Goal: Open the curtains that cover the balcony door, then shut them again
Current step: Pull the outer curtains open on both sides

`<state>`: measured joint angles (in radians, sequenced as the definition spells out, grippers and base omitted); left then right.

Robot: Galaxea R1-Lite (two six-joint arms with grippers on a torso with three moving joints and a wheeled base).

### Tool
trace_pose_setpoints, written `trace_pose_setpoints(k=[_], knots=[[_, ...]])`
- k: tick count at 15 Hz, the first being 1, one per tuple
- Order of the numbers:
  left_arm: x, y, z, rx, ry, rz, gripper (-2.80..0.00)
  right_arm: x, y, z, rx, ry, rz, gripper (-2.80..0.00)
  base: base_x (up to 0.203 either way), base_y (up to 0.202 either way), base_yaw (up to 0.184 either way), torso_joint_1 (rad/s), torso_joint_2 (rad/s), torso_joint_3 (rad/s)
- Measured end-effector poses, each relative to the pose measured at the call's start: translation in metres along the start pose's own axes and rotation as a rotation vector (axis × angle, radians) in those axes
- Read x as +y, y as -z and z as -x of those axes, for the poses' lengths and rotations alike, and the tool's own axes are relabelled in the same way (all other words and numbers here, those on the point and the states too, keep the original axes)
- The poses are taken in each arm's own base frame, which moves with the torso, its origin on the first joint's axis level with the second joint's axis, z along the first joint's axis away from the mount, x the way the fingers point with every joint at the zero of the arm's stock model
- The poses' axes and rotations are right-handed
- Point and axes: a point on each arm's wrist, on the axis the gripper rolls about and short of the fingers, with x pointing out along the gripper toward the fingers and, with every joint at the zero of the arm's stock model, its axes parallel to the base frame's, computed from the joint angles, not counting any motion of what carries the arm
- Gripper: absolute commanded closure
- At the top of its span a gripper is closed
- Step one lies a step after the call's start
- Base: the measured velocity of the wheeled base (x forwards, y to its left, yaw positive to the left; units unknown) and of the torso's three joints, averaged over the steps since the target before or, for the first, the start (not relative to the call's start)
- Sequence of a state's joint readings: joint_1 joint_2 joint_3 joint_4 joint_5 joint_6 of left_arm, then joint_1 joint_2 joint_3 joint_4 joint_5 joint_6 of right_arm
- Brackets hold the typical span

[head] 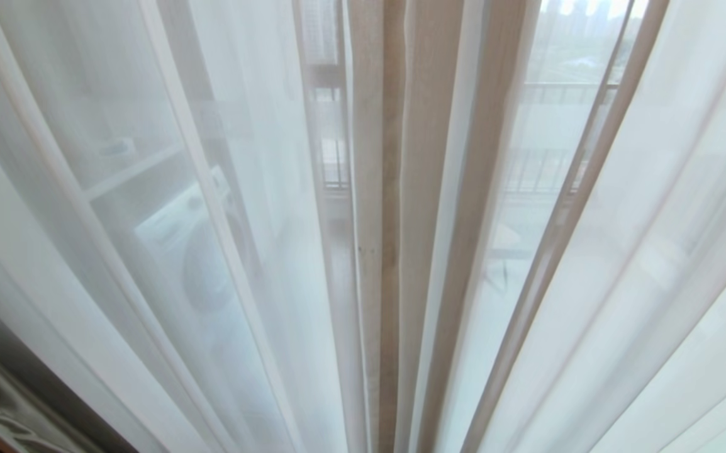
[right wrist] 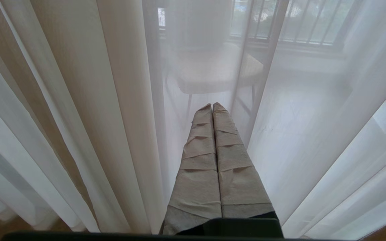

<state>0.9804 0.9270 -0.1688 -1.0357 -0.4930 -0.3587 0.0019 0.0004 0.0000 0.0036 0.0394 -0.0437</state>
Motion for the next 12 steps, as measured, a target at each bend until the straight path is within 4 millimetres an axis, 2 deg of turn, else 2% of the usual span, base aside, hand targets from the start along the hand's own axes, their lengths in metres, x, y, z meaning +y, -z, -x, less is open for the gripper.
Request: trace_pose_setpoints(k=[3,6,12], knots=[[0.001,0.005,0.002,0.015,-0.006,0.007,0.0,0.0,0.0,0.0,0.001,0.0,0.0,0.0,0.0,0.0,0.0,0.0,0.0,0.0],[-0.002,0.019,0.007,0.059,0.02,0.035,0.0,0.0,0.0,0.0,0.0,0.0,0.0,0.0,0.0,0.0,0.0,0.0,0.0,0.0],[-0.024,0.05,0.016,0.207,0.254,0.015,0.0,0.0,0.0,0.0,0.001,0.0,0.0,0.0,0.0,0.0,0.0,0.0,0.0,0.0]])
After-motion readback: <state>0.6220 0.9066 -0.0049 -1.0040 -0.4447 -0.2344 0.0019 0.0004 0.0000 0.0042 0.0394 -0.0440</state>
